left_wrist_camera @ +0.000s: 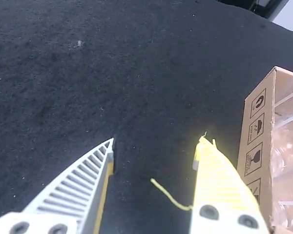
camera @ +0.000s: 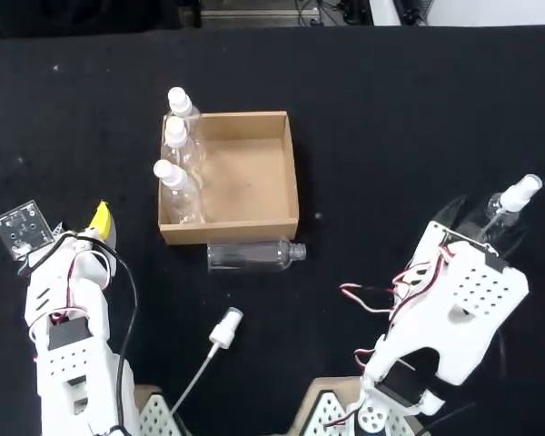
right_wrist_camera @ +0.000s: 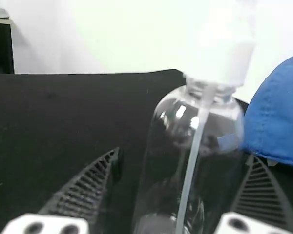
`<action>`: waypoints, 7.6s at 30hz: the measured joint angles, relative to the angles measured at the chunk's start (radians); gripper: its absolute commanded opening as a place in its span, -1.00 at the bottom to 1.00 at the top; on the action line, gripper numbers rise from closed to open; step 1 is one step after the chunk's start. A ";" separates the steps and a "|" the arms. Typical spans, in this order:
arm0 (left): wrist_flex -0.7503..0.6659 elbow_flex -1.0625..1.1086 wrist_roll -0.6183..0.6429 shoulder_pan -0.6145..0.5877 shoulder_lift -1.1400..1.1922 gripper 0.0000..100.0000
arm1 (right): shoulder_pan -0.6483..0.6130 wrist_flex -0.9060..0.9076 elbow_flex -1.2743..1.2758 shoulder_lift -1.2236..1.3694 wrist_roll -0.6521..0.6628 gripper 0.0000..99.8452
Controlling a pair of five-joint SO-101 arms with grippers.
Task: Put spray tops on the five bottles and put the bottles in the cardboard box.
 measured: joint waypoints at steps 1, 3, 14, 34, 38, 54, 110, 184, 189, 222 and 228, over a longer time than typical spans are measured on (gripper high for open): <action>0.000 0.000 0.000 0.002 0.000 -0.51 | 0.000 0.000 0.017 -0.028 0.000 -0.33; 0.000 0.000 0.000 0.005 0.000 -0.51 | 0.000 0.000 0.054 -0.084 0.000 -0.33; 0.000 0.000 0.000 0.005 0.000 -0.51 | 0.000 0.000 0.152 -0.227 0.000 -0.33; 0.000 0.000 0.000 0.005 0.000 -0.51 | 0.060 0.334 0.321 -0.730 0.000 -0.33; 0.000 0.000 0.000 0.005 0.000 -0.51 | 0.077 0.655 0.273 -0.870 0.000 -0.33; 0.000 0.000 0.000 0.005 0.000 -0.51 | 0.012 0.868 0.189 -0.893 0.000 -0.33; 0.000 0.000 0.000 0.005 0.000 -0.51 | 0.014 0.870 0.112 -0.733 0.003 -0.88; 0.000 0.000 0.000 0.005 0.000 -0.51 | -0.925 0.750 -0.295 -0.480 -0.077 -0.96; 0.000 0.000 0.000 0.005 0.000 -0.51 | -0.925 0.740 -0.295 -0.428 -0.077 -0.96; 0.000 0.000 0.000 0.005 0.000 -0.51 | -0.930 0.738 -0.325 -0.316 -0.077 -0.53; 0.000 0.000 0.000 0.005 0.000 -0.51 | -0.930 0.738 -0.325 -0.316 -0.077 -0.53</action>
